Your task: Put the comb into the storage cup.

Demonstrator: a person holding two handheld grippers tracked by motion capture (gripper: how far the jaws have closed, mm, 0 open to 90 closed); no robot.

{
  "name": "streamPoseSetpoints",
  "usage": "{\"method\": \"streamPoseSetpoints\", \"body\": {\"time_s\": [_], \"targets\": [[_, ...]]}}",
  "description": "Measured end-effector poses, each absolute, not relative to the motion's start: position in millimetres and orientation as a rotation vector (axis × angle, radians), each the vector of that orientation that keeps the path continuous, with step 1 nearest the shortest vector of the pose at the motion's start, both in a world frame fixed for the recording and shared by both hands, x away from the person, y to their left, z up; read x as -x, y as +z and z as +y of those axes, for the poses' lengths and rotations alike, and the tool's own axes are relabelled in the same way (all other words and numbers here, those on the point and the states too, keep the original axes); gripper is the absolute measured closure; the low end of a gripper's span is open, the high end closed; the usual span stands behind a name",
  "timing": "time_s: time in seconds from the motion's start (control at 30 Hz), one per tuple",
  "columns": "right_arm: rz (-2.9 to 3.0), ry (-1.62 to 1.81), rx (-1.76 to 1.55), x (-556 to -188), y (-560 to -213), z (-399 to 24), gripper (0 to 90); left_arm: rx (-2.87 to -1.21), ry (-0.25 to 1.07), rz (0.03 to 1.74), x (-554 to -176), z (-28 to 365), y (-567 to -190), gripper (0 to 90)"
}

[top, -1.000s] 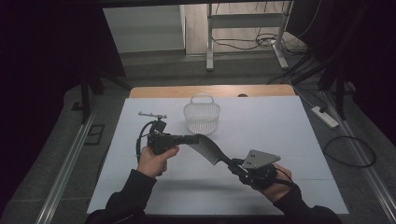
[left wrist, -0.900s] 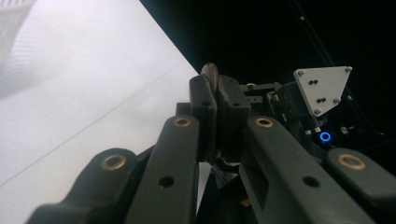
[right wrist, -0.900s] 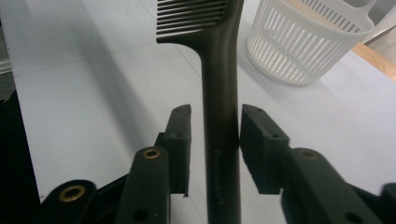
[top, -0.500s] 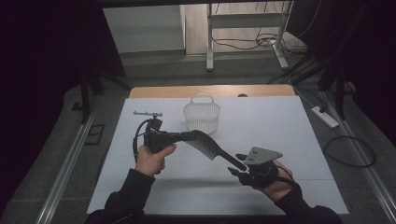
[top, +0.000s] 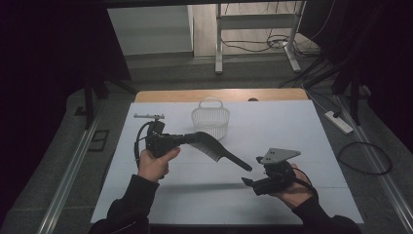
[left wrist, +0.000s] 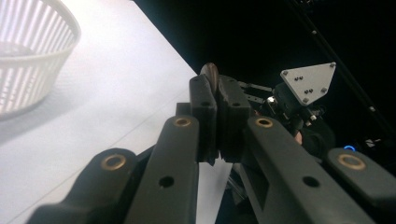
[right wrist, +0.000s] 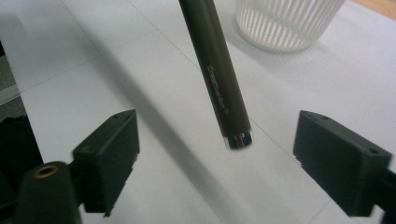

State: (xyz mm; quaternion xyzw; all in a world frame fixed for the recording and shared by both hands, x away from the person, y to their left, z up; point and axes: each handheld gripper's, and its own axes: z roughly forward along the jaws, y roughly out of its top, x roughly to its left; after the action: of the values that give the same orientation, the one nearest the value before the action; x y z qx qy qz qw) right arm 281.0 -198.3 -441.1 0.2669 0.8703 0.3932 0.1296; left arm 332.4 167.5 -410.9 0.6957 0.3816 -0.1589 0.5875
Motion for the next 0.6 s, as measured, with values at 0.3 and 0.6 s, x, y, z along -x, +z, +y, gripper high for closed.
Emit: {"method": "streamPoseSetpoints", "body": {"time_s": [0.3, 0.6], "targets": [[2.539, 1.124, -0.824, -285, -444, -209, 4.4, -1.641, -0.320, 0.902, -336, 175, -404, 86.1], [2.545, 1.088, -0.871, -287, -446, -219, 1.4, -1.647, -0.278, 0.923, -341, 182, -395, 86.1]]}}
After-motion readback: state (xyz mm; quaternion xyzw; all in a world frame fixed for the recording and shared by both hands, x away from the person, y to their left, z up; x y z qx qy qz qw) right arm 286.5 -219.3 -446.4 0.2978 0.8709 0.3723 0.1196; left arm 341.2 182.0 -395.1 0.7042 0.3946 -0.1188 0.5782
